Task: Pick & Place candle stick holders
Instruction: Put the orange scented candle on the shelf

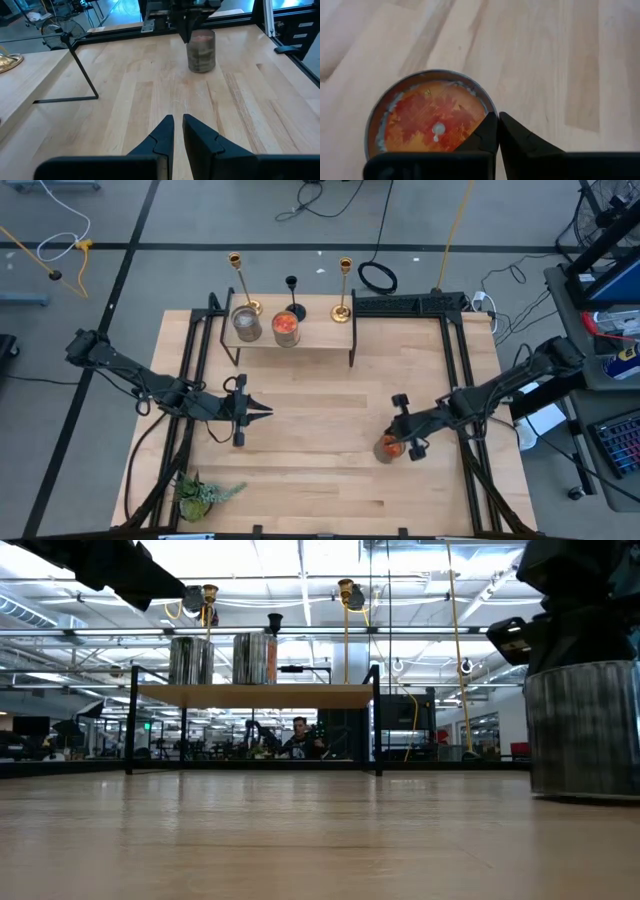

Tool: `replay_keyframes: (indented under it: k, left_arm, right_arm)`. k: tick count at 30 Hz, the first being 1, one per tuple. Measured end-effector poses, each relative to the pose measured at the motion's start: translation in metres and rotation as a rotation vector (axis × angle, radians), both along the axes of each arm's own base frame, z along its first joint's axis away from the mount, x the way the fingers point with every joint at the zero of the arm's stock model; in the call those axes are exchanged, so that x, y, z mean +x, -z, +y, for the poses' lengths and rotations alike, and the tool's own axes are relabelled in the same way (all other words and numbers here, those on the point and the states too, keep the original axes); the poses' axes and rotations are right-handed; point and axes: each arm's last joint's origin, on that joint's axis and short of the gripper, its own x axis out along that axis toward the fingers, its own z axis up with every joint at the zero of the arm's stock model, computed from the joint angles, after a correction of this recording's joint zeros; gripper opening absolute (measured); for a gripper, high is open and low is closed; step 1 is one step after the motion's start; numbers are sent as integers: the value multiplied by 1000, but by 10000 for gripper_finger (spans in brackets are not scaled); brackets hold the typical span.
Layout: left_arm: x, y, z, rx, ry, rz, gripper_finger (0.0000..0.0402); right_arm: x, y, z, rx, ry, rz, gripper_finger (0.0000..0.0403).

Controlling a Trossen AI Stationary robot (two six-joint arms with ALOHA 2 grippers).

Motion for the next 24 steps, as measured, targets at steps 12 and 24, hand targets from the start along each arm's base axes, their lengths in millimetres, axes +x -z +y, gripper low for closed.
replay_keyframes:
  k: [12, 24]
  left_arm:
    - [0, 0, 0, -2, -1, 0, 47]
    - [0, 0, 0, -2, -1, 0, 47]
  right_arm:
    - [5, 0, 2, -23, -61, -107, 40]
    - [6, 0, -1, 35, 12, -96, 114]
